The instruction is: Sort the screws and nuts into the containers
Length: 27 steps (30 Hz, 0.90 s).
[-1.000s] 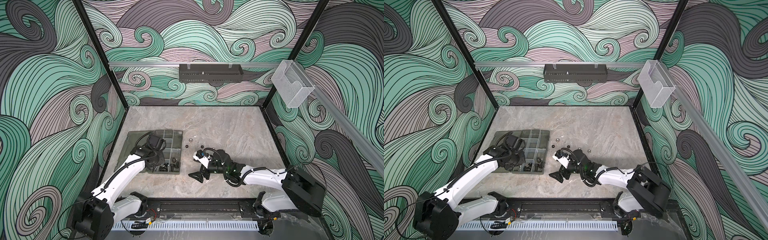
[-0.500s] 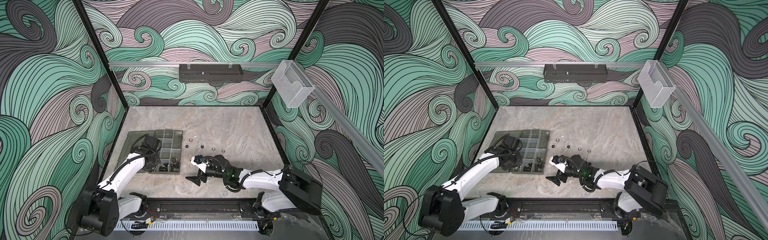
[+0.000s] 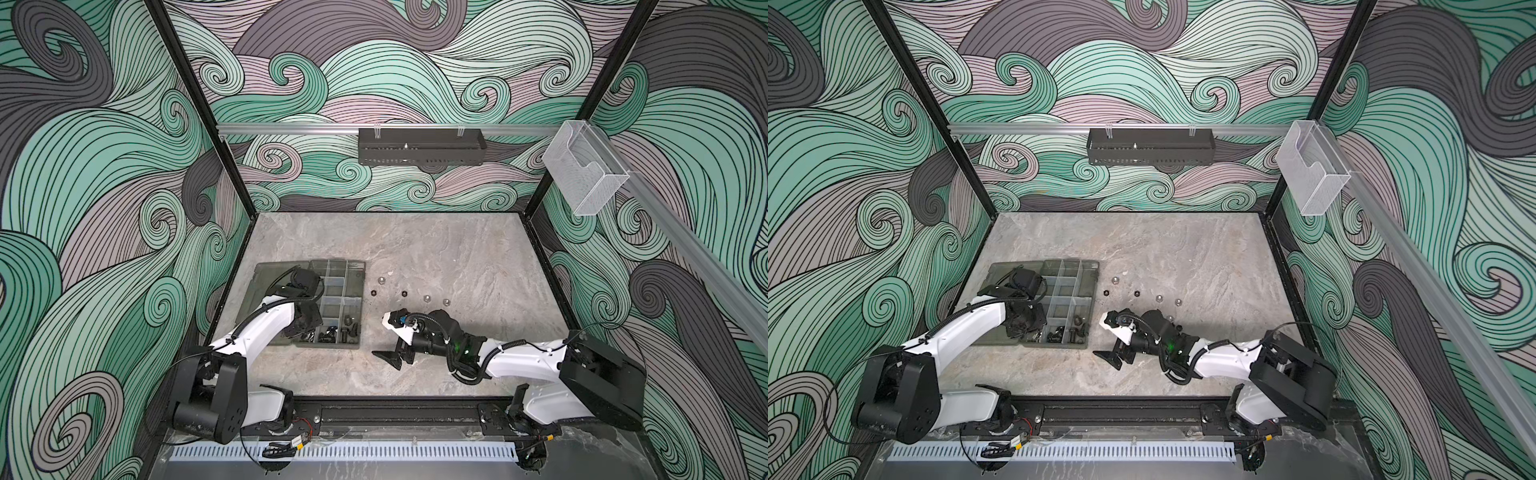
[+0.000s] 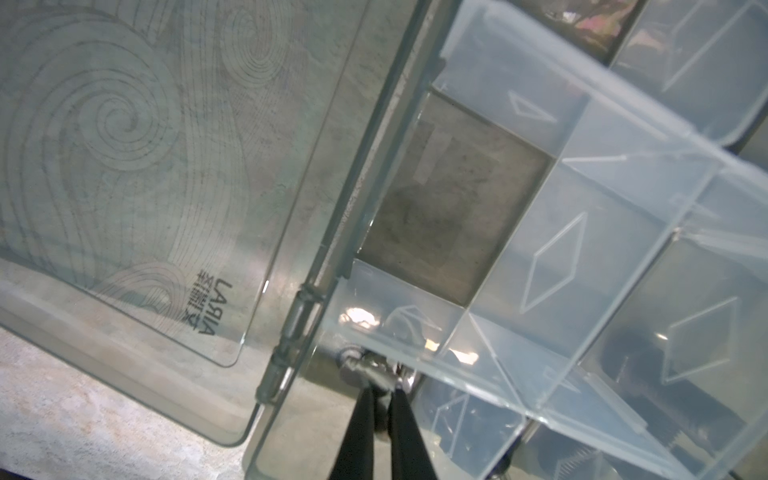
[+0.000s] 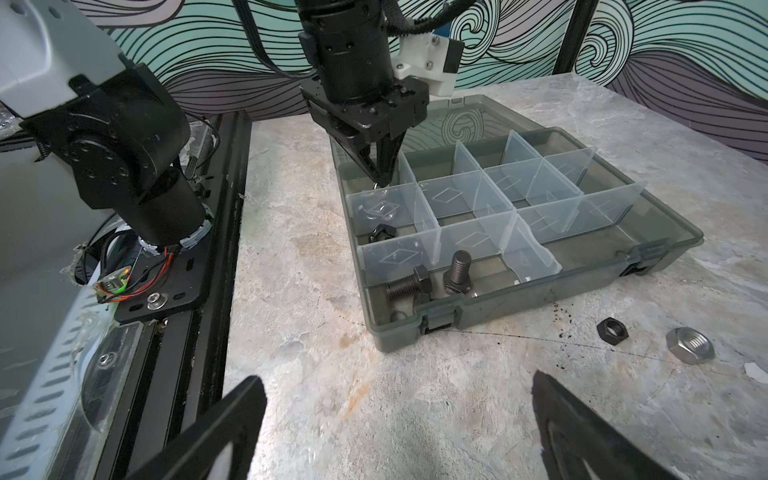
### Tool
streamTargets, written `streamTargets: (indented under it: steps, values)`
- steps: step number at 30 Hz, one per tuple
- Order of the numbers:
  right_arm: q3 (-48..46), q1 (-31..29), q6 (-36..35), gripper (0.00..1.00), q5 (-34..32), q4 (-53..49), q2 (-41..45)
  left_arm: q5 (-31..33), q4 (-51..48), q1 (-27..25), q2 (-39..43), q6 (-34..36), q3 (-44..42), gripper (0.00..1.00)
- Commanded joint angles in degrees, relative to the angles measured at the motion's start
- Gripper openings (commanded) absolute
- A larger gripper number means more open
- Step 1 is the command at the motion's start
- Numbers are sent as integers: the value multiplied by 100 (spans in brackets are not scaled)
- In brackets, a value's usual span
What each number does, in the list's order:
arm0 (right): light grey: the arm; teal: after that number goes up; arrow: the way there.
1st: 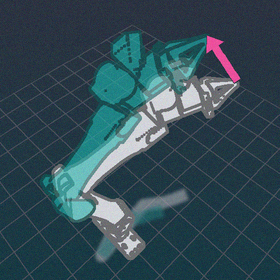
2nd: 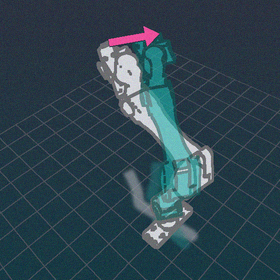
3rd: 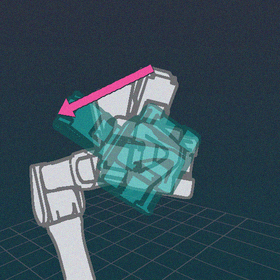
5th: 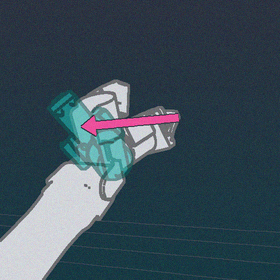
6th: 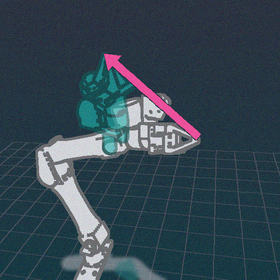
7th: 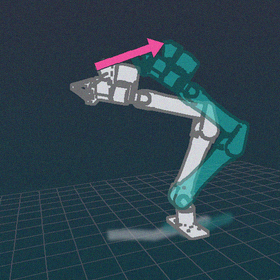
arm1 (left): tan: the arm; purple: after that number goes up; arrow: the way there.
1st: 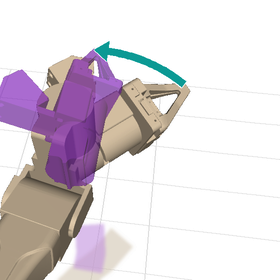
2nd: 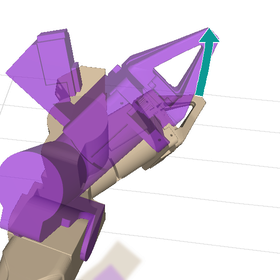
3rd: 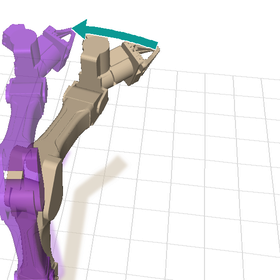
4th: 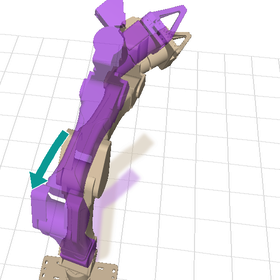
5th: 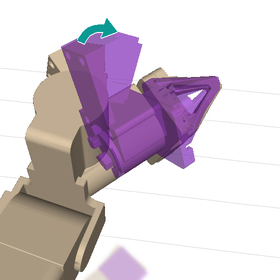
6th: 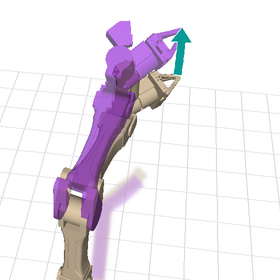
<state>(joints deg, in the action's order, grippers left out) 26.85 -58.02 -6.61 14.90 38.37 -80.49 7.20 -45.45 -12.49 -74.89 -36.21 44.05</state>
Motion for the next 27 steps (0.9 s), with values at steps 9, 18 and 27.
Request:
streamTargets:
  steps: [9, 18, 27]
  values:
    - [-14, -3, -208, 99, -211, 32, 93, 146, -316, 54, 405, 152, 507, 21]
    - [68, 222, -10, 99, -337, -545, 369, -731, 295, -41, 1001, 576, 259, 23]
    - [-116, 1647, 1126, 99, 306, -433, 467, -798, 730, -1436, 620, 1219, 1294, 30]
